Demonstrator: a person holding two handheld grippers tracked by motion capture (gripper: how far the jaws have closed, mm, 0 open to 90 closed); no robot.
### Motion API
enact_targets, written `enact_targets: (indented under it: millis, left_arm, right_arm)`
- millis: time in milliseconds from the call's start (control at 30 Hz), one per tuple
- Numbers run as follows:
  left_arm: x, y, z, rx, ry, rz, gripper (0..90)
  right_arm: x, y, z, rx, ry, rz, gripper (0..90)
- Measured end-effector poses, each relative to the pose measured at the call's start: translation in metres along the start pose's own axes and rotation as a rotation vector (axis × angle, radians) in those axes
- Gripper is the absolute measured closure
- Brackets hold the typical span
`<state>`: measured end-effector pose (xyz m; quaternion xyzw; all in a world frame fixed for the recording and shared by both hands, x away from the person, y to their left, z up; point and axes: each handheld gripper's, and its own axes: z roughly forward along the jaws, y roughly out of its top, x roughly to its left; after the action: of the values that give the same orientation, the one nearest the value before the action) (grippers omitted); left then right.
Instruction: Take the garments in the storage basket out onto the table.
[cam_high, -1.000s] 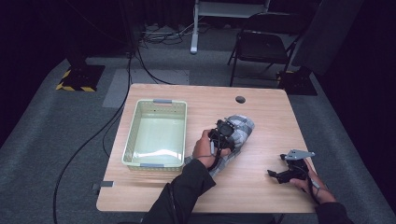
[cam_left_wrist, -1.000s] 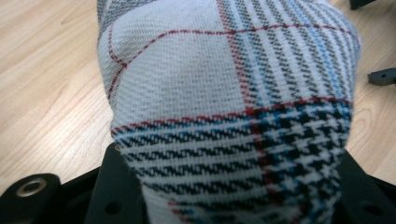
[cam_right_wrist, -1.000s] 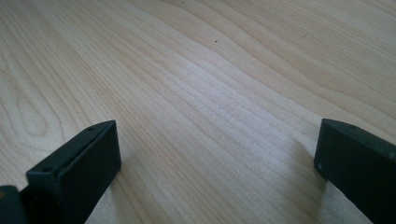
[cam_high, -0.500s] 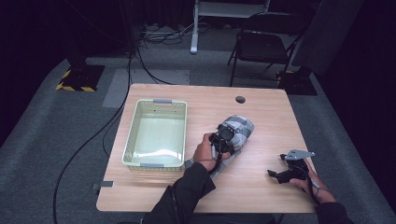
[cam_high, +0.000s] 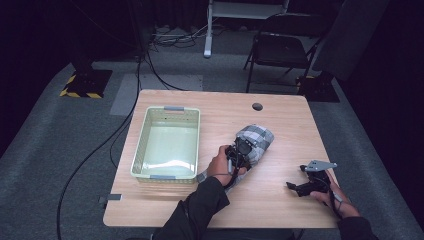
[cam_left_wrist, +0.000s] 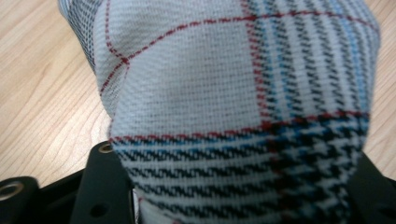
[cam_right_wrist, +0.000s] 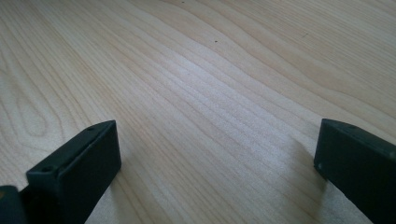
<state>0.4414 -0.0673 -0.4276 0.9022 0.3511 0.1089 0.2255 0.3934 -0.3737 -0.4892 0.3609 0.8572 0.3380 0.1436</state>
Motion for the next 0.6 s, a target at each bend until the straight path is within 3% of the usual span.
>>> enact_targets:
  millis: [333,600]
  left_arm:
    - [-0.006,-0.003,0.008,0.037,0.03,0.044,30.7]
    - [-0.009,-0.004,0.012,0.068,0.054,0.047,15.3]
  right_arm:
    - [0.0,0.0,0.0,0.0,0.0,0.0,0.5]
    - [0.0,0.0,0.0,0.0,0.0,0.0,0.5]
